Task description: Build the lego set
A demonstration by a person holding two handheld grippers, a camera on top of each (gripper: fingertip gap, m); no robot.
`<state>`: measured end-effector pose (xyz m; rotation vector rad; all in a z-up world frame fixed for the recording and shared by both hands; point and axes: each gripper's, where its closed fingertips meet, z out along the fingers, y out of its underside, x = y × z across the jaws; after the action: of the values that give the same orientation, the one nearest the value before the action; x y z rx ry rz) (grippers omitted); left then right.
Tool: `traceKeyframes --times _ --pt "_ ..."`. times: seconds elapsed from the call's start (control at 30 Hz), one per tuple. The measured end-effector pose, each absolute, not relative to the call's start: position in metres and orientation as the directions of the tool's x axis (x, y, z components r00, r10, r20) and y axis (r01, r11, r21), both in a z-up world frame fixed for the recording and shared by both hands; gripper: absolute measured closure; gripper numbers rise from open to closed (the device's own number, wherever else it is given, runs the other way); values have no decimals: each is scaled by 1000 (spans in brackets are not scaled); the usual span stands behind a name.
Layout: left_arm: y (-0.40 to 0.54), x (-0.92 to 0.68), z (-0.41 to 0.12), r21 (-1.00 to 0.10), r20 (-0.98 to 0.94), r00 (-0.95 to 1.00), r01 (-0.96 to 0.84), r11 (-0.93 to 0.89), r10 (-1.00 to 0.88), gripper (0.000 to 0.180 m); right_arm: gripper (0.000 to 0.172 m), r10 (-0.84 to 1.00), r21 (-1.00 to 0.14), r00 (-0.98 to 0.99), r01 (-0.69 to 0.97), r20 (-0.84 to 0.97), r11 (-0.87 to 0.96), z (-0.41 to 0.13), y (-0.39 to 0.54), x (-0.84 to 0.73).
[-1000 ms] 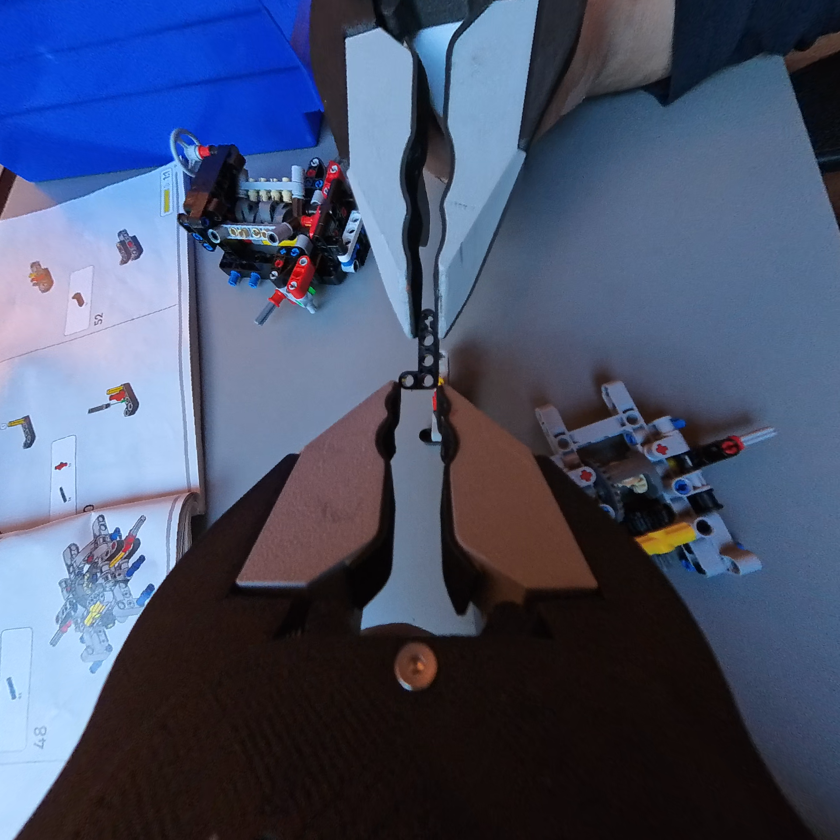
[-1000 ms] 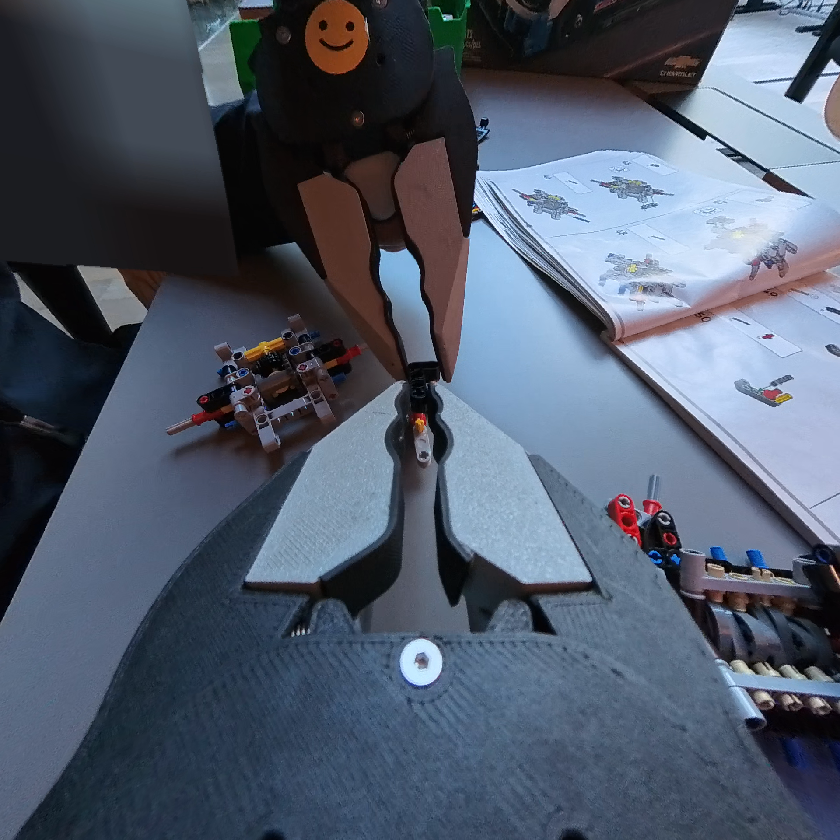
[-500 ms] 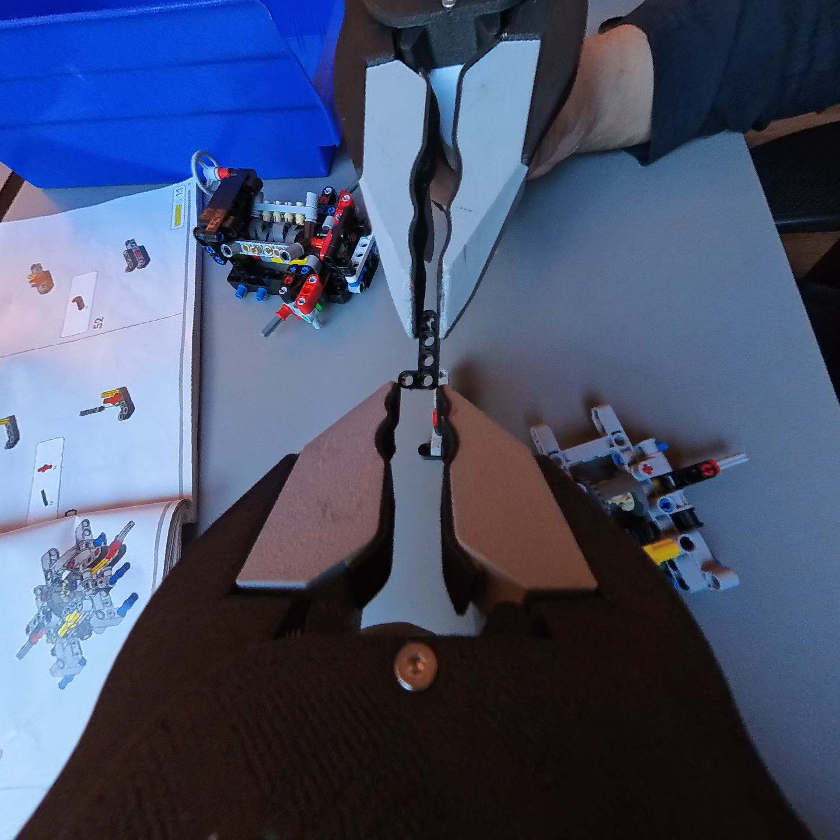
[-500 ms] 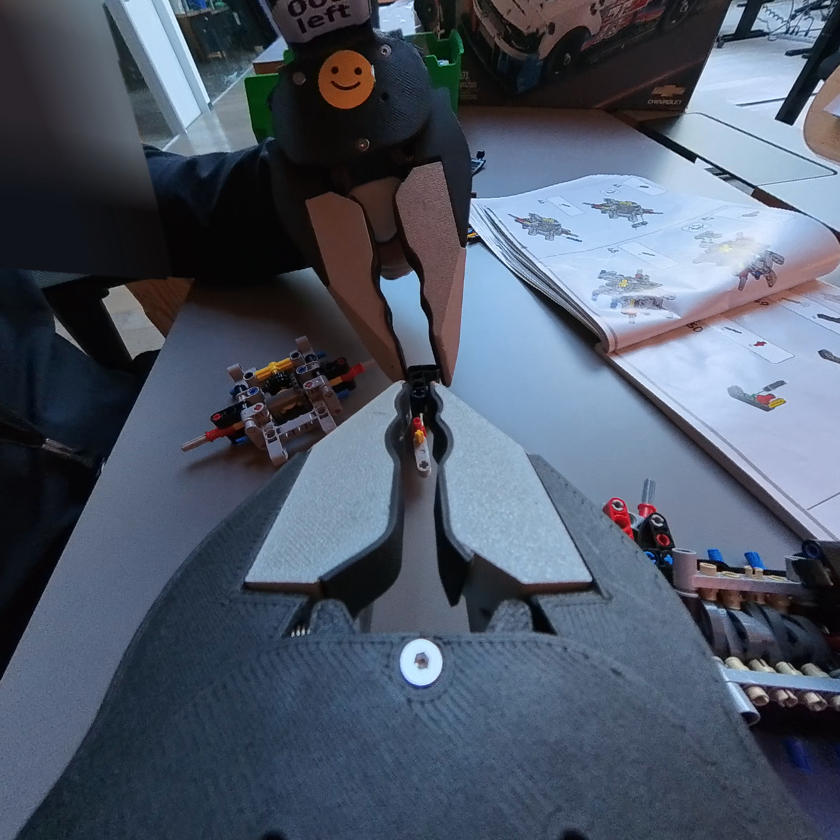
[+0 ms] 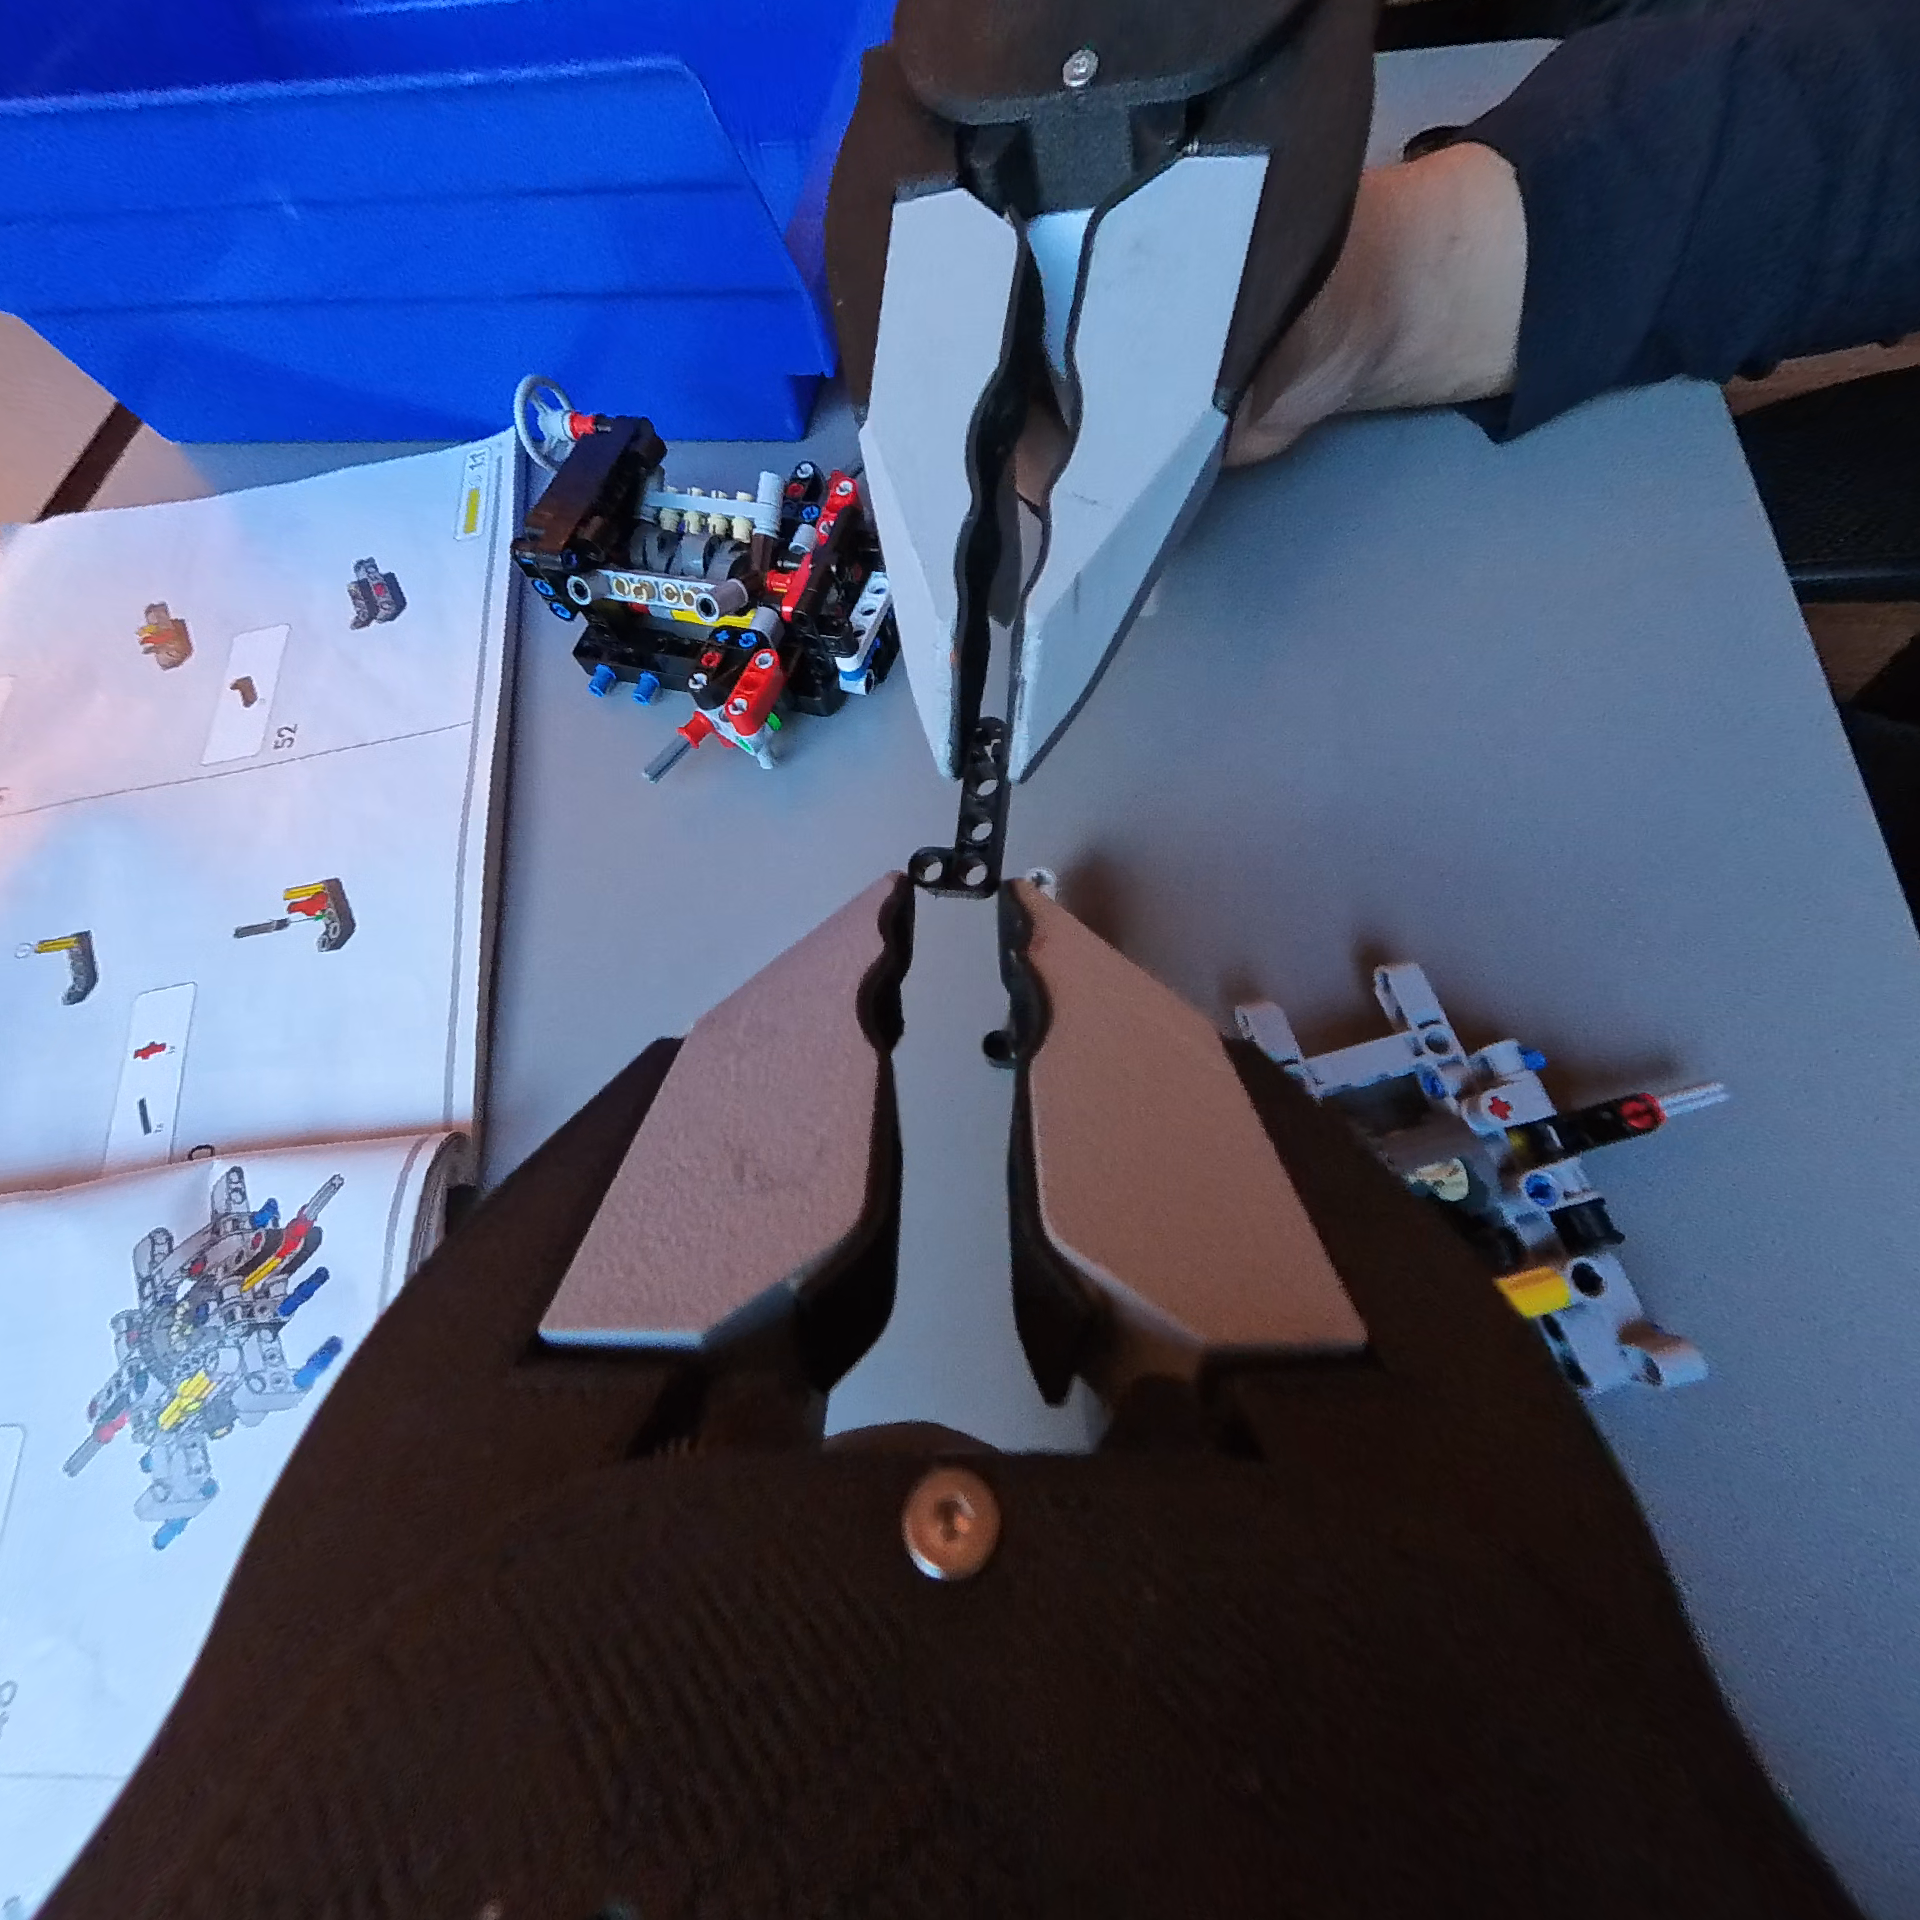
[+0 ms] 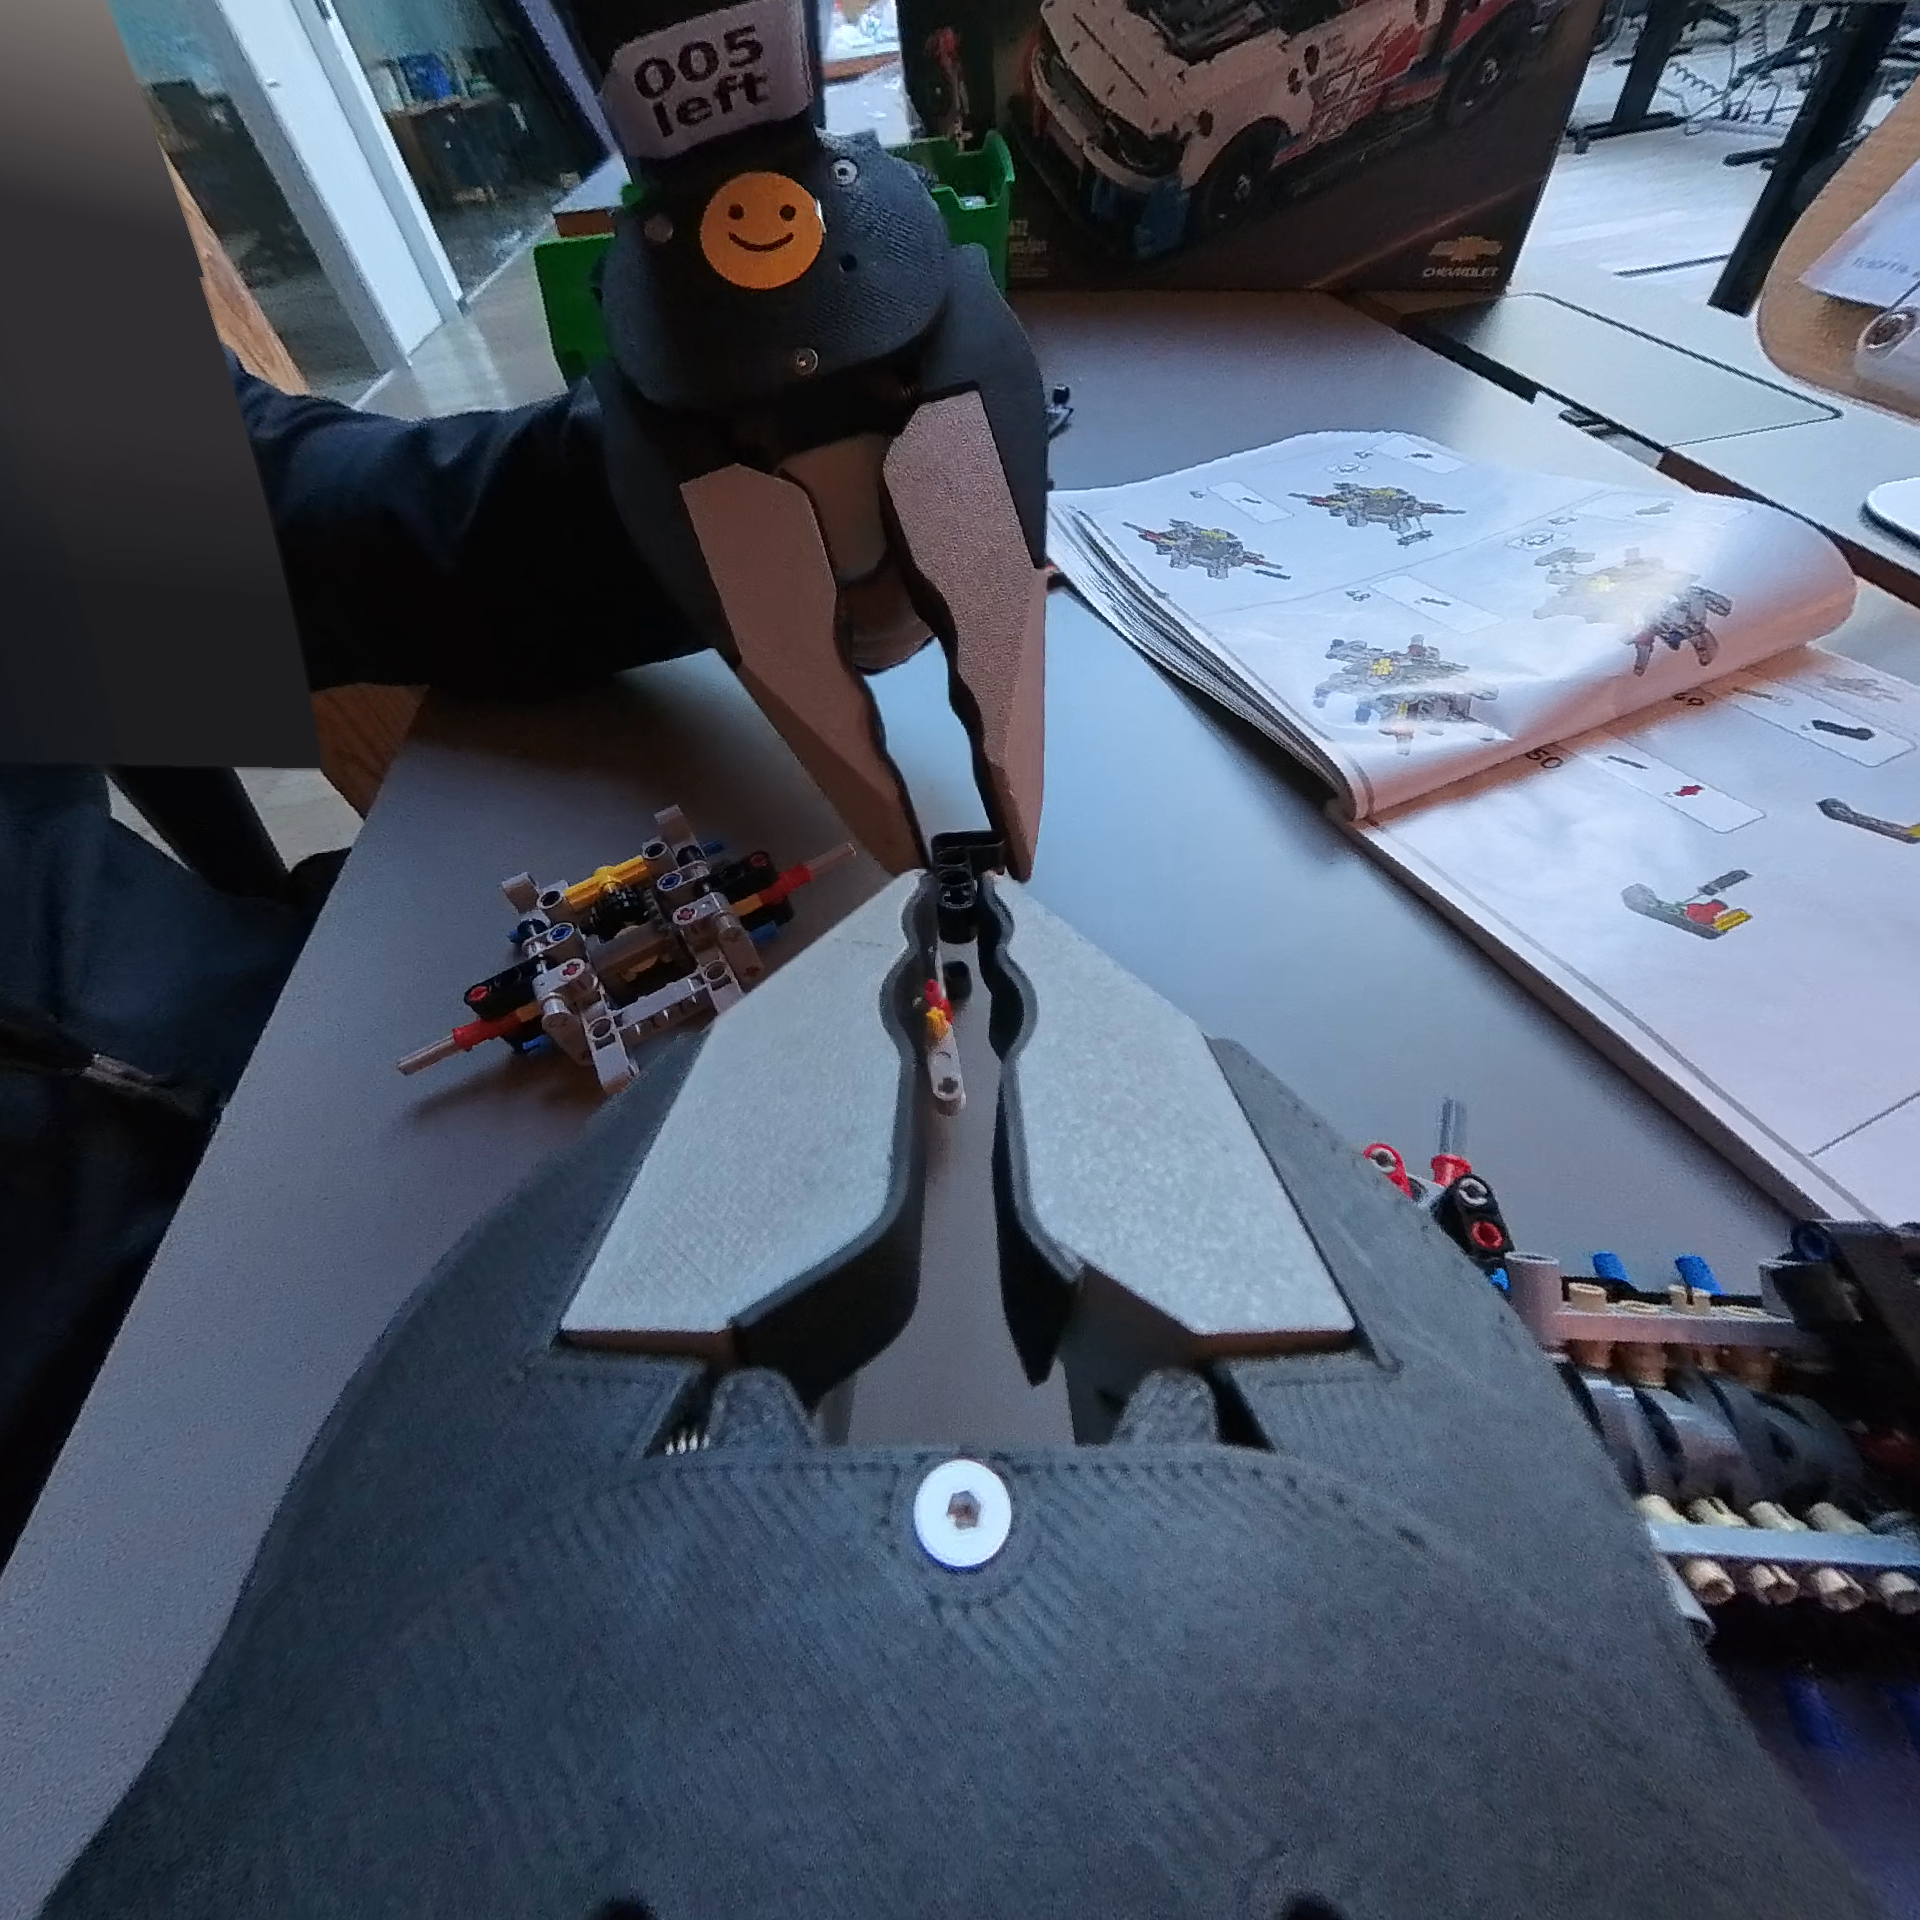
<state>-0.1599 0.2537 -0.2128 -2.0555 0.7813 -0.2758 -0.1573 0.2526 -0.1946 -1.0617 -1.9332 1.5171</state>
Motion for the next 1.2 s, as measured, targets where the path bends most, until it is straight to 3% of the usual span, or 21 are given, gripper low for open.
traceKeyframes --times 1.2 --pt "252 -157 -213 -811 -96 762 -433 -394 -640 166 166 808 -925 -589 322 -30 201 -213 251 -159"
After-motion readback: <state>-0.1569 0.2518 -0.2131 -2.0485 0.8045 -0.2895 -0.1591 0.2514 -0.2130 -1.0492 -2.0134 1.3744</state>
